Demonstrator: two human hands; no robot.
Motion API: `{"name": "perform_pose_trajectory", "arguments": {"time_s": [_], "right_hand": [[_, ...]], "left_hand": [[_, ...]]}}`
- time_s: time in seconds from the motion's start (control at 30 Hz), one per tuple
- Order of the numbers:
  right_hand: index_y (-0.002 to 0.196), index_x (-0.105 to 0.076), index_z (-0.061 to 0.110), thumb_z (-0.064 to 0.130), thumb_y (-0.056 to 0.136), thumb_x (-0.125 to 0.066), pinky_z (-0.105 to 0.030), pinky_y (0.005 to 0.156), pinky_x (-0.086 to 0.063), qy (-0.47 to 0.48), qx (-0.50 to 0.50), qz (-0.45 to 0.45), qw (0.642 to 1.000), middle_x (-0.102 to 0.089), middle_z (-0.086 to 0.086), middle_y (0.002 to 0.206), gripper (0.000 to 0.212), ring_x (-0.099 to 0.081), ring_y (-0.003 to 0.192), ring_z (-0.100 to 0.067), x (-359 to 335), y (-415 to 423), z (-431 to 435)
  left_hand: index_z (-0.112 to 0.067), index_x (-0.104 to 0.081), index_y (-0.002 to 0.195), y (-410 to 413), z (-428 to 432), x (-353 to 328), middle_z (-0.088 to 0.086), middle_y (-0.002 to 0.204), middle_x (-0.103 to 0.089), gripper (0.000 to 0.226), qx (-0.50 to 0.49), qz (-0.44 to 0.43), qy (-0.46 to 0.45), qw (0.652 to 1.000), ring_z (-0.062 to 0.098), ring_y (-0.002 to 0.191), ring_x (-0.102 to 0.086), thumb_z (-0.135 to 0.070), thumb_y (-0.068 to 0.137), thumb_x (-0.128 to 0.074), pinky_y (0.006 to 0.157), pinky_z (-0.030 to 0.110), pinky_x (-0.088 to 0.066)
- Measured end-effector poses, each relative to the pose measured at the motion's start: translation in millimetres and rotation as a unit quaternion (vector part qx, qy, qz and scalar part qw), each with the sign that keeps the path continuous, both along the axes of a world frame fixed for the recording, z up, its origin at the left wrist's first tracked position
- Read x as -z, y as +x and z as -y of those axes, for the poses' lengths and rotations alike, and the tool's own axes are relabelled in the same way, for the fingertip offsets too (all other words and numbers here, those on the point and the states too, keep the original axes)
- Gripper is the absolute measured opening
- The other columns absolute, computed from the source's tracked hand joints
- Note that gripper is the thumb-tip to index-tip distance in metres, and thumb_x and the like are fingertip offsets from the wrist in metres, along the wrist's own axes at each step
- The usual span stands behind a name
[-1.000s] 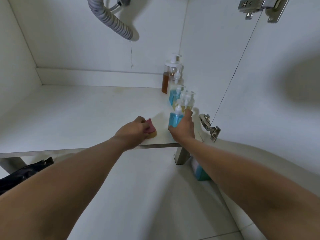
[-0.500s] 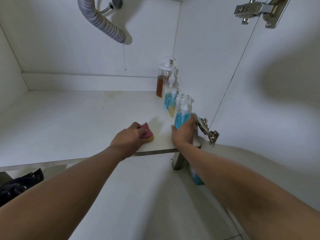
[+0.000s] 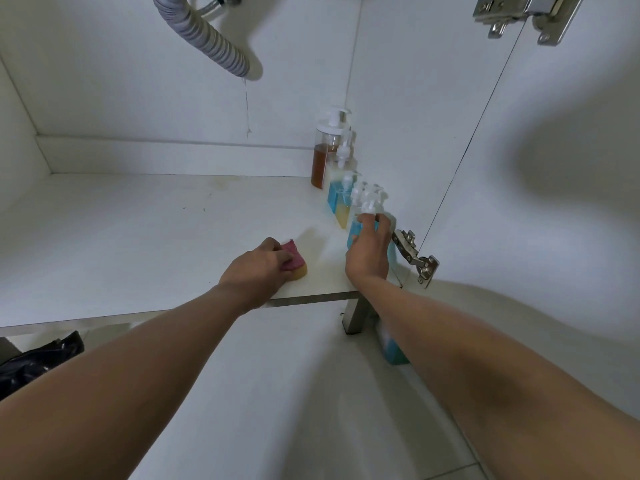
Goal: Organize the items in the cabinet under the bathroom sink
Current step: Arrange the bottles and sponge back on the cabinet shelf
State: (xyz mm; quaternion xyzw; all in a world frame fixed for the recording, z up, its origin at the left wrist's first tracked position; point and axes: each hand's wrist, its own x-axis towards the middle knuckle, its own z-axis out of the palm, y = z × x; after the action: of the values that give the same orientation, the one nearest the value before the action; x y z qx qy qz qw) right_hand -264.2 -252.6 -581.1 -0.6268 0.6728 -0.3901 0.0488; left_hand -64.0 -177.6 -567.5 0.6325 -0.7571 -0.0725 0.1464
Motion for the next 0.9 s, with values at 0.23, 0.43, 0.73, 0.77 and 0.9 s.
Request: {"name": "perform_pose_trajectory", "arguments": {"time_s": [0.23,0.43,0.73,0.77,0.9], "right_hand": [[0.127,-0.047,0.018,-0.005,0.084,-0.065,-0.038,0.089,-0.054,0.005,0.051,0.004,0.999,-0.029,-0.004,0.146,0.051,-0.040,0.131,-0.024,-4.3,4.7,13.2],[0.127,-0.051,0.017,0.002,0.085,-0.067,-0.038,0.074,-0.056,0.018,0.092,-0.053,0.994,-0.030,-0.007,0.147,0.047,-0.045,0.121,-0.030,-17.8,6.5,21.6],[0.148,-0.031,0.031,-0.008,0.085,-0.059,-0.053,0.124,-0.009,0.034,0.055,0.030,0.997,0.018,-0.006,0.162,0.078,0.007,0.153,-0.031,4.1,22.8,8.1],[0.151,-0.027,0.033,-0.008,0.087,-0.058,-0.053,0.124,-0.007,0.032,0.052,0.036,0.998,0.022,-0.004,0.162,0.082,0.010,0.152,-0.031,3.7,23.8,6.8],[0.151,-0.028,0.029,-0.002,0.092,-0.057,-0.046,0.120,-0.027,0.034,0.064,0.175,0.982,0.005,-0.003,0.164,0.073,-0.021,0.147,-0.034,1.3,32.9,-1.8]], "left_hand": [[-0.028,-0.066,0.122,1.1,0.5,4.3,-0.001,0.134,-0.050,0.043,-0.012,-0.004,-0.013,1.000,0.025,0.099,-0.062,-0.058,0.097,-0.048,0.080,0.029,-0.043],[-0.029,-0.067,0.125,-2.3,2.4,3.2,-0.002,0.136,-0.050,0.045,-0.023,-0.035,-0.032,0.999,0.025,0.110,-0.060,-0.059,0.096,-0.050,0.086,0.030,-0.042],[-0.027,-0.068,0.125,-10.2,4.4,10.2,0.001,0.140,-0.052,0.043,-0.041,-0.025,-0.073,0.996,0.032,0.105,-0.063,-0.054,0.098,-0.050,0.085,0.033,-0.047],[-0.027,-0.068,0.126,-9.9,4.7,10.5,0.002,0.140,-0.052,0.042,-0.041,-0.023,-0.074,0.996,0.032,0.105,-0.063,-0.053,0.098,-0.050,0.085,0.034,-0.047],[-0.026,-0.068,0.126,-10.2,5.7,9.3,0.003,0.140,-0.052,0.041,-0.042,-0.024,-0.069,0.996,0.033,0.105,-0.063,-0.051,0.098,-0.051,0.084,0.034,-0.045]]}}
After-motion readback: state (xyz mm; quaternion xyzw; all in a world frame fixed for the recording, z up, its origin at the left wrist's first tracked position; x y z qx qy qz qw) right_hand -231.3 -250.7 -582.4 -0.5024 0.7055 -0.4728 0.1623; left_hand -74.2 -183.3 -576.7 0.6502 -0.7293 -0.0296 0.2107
